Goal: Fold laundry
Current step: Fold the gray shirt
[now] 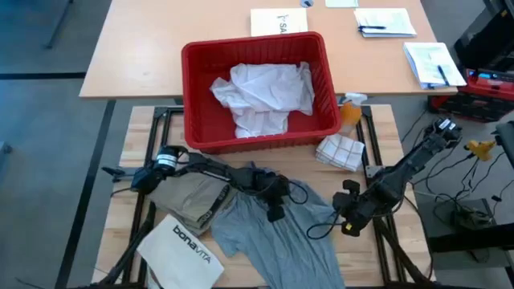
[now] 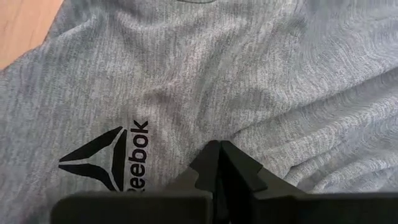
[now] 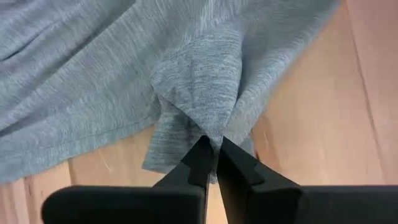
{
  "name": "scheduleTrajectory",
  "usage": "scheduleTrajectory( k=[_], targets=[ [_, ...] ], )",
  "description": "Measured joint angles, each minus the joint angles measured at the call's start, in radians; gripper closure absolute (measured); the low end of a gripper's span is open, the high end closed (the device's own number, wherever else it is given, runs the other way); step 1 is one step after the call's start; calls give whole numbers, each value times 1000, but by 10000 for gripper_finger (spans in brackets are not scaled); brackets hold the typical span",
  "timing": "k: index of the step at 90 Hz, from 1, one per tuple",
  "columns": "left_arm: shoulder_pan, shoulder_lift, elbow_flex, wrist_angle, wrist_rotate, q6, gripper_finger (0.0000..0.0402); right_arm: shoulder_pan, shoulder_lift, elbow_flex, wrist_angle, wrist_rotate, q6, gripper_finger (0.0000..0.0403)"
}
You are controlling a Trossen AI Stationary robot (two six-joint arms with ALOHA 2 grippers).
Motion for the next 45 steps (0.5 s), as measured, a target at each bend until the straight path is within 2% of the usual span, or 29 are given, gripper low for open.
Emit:
scheduleTrajectory(
  k=[26, 45],
  targets=[
    [0, 0, -1, 37, -5, -30, 402, 0, 15, -4, 24, 0, -43, 363],
    [0, -2, -1, 41, -4, -30, 402, 0, 43, -12, 52, -11, -82, 399]
  ],
)
